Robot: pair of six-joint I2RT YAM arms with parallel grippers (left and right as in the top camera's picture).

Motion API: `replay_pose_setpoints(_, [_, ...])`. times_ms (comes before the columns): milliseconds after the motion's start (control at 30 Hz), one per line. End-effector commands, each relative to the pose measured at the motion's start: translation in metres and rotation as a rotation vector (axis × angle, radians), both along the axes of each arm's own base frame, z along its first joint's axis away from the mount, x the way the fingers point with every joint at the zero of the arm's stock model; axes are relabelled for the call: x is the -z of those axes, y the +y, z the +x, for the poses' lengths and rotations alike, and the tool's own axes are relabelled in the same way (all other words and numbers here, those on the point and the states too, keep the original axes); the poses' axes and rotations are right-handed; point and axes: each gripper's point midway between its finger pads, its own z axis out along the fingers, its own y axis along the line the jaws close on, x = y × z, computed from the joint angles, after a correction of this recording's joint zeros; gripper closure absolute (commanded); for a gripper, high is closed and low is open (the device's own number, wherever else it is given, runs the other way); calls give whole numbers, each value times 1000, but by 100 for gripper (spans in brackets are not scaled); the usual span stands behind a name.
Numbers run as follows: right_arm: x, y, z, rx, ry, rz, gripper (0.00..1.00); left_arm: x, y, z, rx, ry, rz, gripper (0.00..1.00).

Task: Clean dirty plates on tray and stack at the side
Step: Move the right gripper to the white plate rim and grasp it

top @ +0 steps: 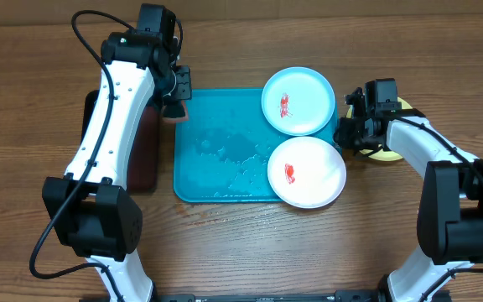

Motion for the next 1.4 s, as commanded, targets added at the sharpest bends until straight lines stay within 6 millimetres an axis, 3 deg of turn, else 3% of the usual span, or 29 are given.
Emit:
replay_pose_setpoints(0, [-8, -1, 9, 6, -48, -18, 96, 1, 0, -1, -6, 5, -9, 96])
replay_pose_setpoints(133, [-9, 0, 12, 4, -59, -10, 93, 1, 0, -1, -6, 5, -9, 95])
replay_pose_setpoints(200, [-13, 7, 10, -11, -47, 30, 75, 2, 0, -1, -6, 6, -9, 96])
replay_pose_setpoints(233, [-16, 10, 10, -17, -39, 45, 72, 1, 0, -1, -6, 6, -9, 96])
replay_pose_setpoints(467, [-64, 31, 4, -52, 65, 170, 71, 1, -1, -1, -4, 5, -9, 96])
replay_pose_setpoints(567, [-82, 29, -2, -19, 125, 166, 69, 2, -1, -2, -5, 9, -8, 96])
replay_pose_setpoints(667, [-89, 18, -11, 64, 194, 118, 63, 2, -1, -2, -4, 9, -8, 96])
replay_pose_setpoints(733, [-86, 9, -22, 123, 255, 75, 59, 2, -1, -2, -5, 9, -8, 96])
replay_pose_setpoints(933, [-70, -4, -64, 176, 426, -12, 59, 2, -2, -1, -3, 8, -10, 96])
replay_pose_setpoints(1367, [-18, -5, -108, 184, 545, -25, 83, 1, -2, -1, -2, 5, -13, 96])
